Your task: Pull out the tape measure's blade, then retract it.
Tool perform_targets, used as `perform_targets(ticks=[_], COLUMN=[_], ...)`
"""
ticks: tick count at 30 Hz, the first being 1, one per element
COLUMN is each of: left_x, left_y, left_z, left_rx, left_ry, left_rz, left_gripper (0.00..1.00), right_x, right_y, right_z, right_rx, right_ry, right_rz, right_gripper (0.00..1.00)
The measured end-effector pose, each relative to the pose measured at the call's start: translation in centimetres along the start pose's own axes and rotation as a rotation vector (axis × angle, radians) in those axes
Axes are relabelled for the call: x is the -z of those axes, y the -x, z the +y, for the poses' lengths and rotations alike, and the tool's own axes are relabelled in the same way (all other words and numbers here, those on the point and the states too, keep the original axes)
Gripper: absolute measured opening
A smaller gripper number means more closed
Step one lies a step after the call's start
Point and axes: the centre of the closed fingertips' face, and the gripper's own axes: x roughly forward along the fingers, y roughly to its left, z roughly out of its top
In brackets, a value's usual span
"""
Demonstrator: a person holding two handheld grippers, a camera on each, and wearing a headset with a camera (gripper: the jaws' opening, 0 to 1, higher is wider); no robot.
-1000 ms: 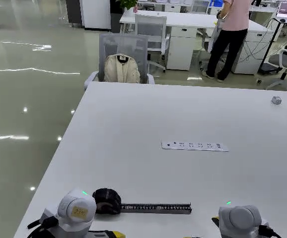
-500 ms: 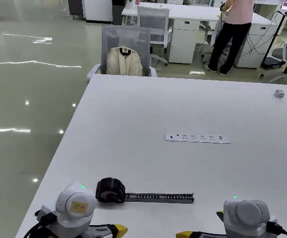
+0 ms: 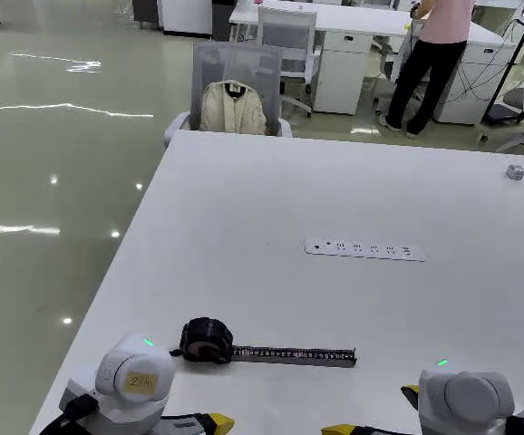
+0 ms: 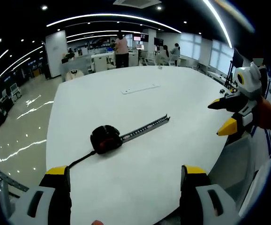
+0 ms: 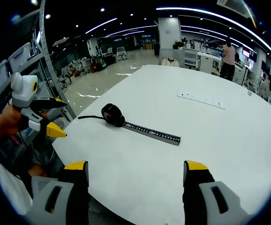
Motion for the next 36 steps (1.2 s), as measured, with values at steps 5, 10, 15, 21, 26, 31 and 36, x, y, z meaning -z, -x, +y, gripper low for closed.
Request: perform_targets(ticks=[5, 10, 15, 21, 26, 31, 36], left_x=[-0.3, -0.4, -0.2, -0.4, -0.5, -0.3, -0.2], left_y=[1.2, 2.4, 3.2, 4.2, 5.0, 5.4, 5.9], left_z=[-0.2, -0.7, -0.6, -0.5, -0.5, -0.9, -1.1], left_rx=[-0.003, 0.007, -0.002, 0.0, -0.008, -0.005, -0.014], left_ry=[0.011, 0.021, 0.022, 0.041, 0.037, 0.034, 0.036], left_rz=[-0.014, -0.021, -0.021, -0.042, -0.045, -0.04, -0.031], left_gripper=[0.95, 0.95, 0.94, 0.94, 0.94, 0.95, 0.95], right_x=[0.0, 0.0, -0.3, -0.9, -1.2, -1.0, -0.3], right_y=[0.9, 1.7, 2.7, 3.8, 4.3, 4.9, 5.4], right_z=[1.1, 1.6, 1.9, 2.2, 2.4, 2.9, 3.2], right_rx=[-0.01, -0.006, 0.002, 0.014, 0.023, 0.03, 0.037], right_ry=[0.001, 0.001, 0.004, 0.01, 0.01, 0.004, -0.003], right_rz=[-0.005, -0.008, -0.016, -0.026, -0.035, -0.038, -0.032], right_gripper=[0.85, 0.85, 0.84, 0.84, 0.85, 0.84, 0.84])
